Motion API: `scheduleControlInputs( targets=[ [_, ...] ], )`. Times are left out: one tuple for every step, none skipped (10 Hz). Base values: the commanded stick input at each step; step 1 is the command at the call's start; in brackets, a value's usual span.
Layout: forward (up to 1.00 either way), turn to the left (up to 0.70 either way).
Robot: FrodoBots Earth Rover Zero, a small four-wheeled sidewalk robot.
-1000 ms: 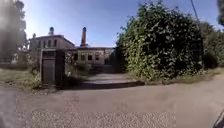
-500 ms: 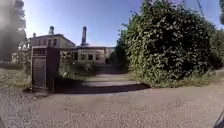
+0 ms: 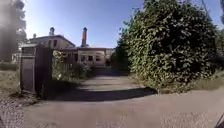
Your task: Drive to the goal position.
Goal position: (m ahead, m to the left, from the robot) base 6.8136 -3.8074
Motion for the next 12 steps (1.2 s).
scheduleControlInputs(
  targets=[
    [0.70, 0.00],
    [0.70, 0.00],
    [0.70, 0.00],
    [0.70, 0.00],
    [0.70, 0.00],
    [0.70, 0.00],
    [0.70, 0.00],
    [0.70, 0.00],
    [0.70, 0.00],
    [0.70, 0.00],
    [0.70, 0.00],
    [0.70, 0.00]
  ],
)
